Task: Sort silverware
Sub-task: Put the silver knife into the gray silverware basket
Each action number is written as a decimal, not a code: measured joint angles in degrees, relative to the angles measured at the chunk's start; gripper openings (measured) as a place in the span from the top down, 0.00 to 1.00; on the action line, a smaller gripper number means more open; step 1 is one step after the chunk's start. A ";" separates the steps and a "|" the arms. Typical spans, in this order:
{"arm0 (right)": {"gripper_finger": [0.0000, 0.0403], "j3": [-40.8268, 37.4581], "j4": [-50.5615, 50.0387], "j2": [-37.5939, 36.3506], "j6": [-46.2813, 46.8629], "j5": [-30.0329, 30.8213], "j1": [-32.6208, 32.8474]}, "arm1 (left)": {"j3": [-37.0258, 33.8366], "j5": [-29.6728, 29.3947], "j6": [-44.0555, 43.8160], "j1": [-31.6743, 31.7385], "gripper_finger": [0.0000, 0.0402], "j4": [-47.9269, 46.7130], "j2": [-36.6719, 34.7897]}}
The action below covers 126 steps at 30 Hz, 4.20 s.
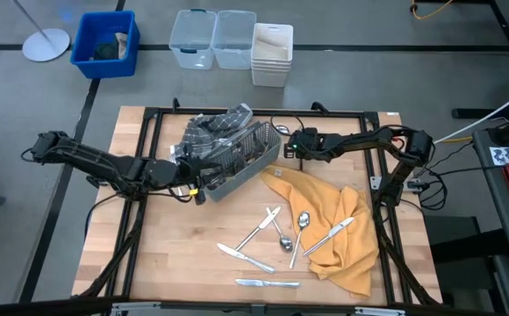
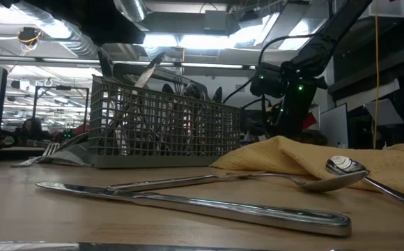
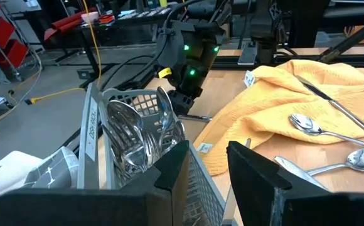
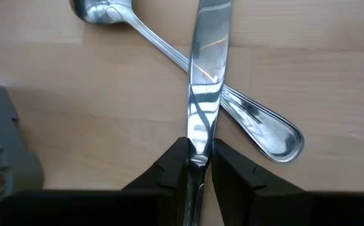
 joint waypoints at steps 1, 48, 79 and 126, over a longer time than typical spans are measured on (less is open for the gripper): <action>0.82 0.00 -0.19 -0.21 -0.10 -0.02 0.00 | 0.00 0.00 0.01 0.00 0.75 -0.08 0.00; 0.82 -0.20 -0.93 -0.36 -15.60 -3.93 -0.42 | 0.00 -0.04 0.04 -0.01 0.75 -1.39 0.04; 0.88 -0.41 -1.05 -7.92 -16.64 -2.87 -0.33 | 0.00 -0.04 0.02 -0.01 0.75 -2.65 0.04; 0.89 -0.13 39.93 -29.01 -30.64 -24.20 -1.25 | -0.02 -0.10 -2.93 -0.73 0.75 -3.80 -2.96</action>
